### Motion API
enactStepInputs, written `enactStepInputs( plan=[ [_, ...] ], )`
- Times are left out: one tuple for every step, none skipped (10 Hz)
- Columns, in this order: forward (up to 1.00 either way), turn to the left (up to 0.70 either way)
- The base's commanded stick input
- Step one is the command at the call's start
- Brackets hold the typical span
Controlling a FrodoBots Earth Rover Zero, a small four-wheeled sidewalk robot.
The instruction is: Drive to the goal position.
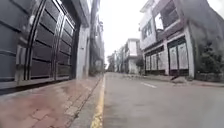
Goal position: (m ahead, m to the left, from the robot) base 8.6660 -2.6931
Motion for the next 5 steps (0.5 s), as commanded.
enactStepInputs(
  plan=[
    [0.50, -0.27],
    [0.50, -0.45],
    [0.50, -0.41],
    [0.50, -0.37],
    [0.50, 0.00]
  ],
)
